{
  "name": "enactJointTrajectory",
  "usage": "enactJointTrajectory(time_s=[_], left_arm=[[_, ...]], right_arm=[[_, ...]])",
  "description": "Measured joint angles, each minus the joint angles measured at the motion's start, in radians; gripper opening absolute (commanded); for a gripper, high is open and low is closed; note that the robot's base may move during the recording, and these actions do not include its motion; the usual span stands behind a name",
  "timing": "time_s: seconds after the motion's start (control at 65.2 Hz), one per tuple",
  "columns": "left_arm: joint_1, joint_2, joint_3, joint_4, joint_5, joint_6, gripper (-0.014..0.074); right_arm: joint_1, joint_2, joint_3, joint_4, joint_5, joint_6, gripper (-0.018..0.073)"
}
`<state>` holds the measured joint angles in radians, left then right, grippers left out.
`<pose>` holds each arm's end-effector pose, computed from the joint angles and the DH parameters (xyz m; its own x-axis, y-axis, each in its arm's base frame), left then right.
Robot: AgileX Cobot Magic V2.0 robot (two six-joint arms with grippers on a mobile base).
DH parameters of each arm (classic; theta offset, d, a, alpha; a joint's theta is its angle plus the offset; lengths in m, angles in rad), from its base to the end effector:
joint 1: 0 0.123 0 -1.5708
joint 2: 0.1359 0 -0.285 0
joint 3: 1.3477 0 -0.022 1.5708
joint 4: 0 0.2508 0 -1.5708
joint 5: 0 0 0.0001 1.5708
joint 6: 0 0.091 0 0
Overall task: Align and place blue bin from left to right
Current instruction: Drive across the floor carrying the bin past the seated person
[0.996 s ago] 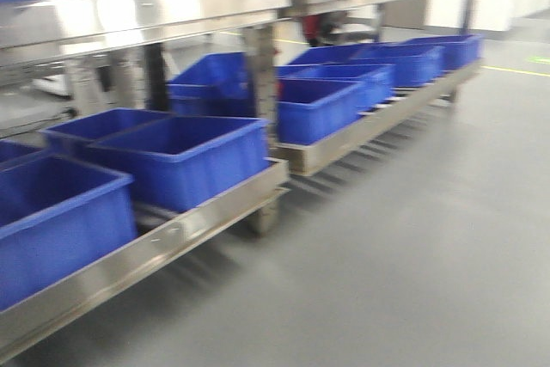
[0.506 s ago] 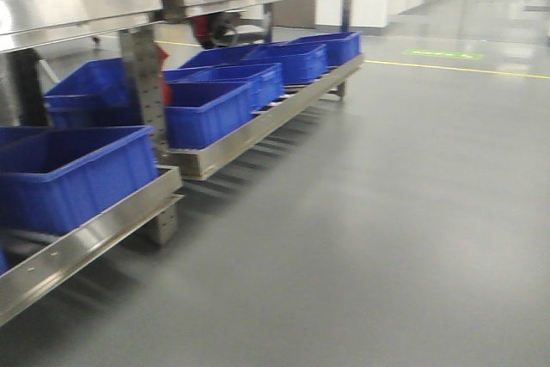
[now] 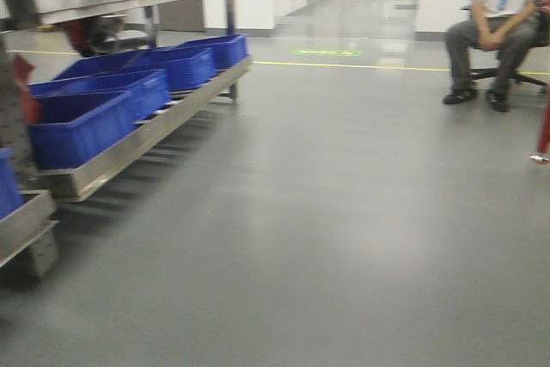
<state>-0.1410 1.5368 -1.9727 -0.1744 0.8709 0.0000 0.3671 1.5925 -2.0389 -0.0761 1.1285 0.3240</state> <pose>0.3154 -0.0570 0.5207 -0.3580 -0.0621 -0.9317 0.2242 0.9629 -0.1503 0.3053 0.1107 0.5001 -0.5878 0.0810 -0.8049 -0.1420 0.9692 0.2013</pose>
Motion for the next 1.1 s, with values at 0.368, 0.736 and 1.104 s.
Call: enactJointTrajectory(time_s=[0.368, 0.736, 1.104], left_arm=[[0.0, 0.0, 0.0, 0.0, -0.001, 0.0, -0.0111], [0.0, 0.0, 0.0, 0.0, -0.001, 0.0, -0.0111], [0.0, 0.0, 0.0, 0.0, -0.001, 0.0, -0.0111]], right_arm=[[0.0, 0.0, 0.0, 0.0, 0.0, 0.0, -0.007], [0.0, 0.0, 0.0, 0.0, 0.0, 0.0, -0.007], [0.0, 0.0, 0.0, 0.0, 0.0, 0.0, -0.007]])
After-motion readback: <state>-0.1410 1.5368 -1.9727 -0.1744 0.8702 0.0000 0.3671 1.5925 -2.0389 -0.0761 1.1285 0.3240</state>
